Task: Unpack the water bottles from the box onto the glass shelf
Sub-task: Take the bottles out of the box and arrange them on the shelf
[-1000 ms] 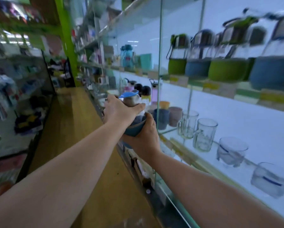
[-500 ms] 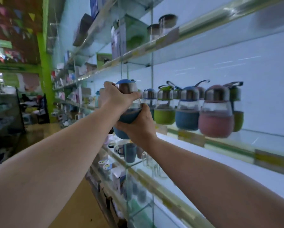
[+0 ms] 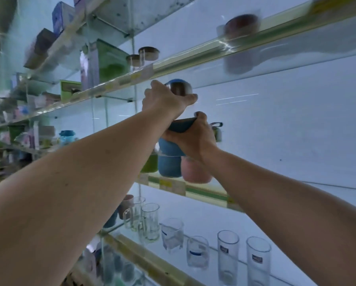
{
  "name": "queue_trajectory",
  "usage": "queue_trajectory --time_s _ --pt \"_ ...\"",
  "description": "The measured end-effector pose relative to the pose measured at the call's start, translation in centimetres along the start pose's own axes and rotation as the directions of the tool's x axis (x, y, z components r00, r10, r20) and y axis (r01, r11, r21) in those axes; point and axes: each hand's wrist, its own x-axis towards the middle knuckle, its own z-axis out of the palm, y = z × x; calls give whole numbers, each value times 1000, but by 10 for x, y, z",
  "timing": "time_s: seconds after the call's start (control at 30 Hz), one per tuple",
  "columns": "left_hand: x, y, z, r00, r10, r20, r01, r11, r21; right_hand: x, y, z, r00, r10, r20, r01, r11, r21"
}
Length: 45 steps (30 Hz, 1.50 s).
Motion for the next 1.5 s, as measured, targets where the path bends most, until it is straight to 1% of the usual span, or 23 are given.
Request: queue_trajectory --time_s 0.1,0.3,0.53,0.63,0.77,0.83,0.93,1.0,1.13,1.3,1.4,1.5 --pt "-4 20 26 997 43 68 -40 998 -51 5 11 -29 998 41 -48 -44 998 -53" --pt "-16 36 87 980 69 186 -51 993 -103 8 47 -68 980 144 -139 -158 983 -90" --pt "-25 30 145 960 66 270 -49 996 -69 13 88 -90 952 273 -136 -291 947 -136" --pt "-32 24 165 949 67 307 -60 998 -32 16 104 -96 925 355 -131 -374 913 -163" --pt "-34 17 185 942 52 331 -45 999 -28 23 116 -99 884 456 -108 -468 856 -220" --pt "-35 13 190 939 39 341 -35 999 -17 28 118 -99 877 472 -91 -477 831 -287" --pt "-34 10 194 943 32 330 -29 999 -16 36 118 -98 894 445 -57 -427 804 -413" --pt "-32 7 194 948 33 318 -33 999 -7 40 118 -97 900 435 -27 -399 799 -450" --pt "-32 2 196 951 58 304 -65 998 15 41 126 -93 889 458 -14 -425 813 -397" --pt "-32 1 194 944 48 326 -60 998 27 35 129 -92 913 406 -21 -376 822 -427" --pt "-34 1 189 946 57 320 -69 997 26 34 131 -90 905 425 -33 -406 836 -369" --pt "-39 4 174 951 118 287 -132 991 32 33 126 -89 895 437 -84 -443 855 -272"
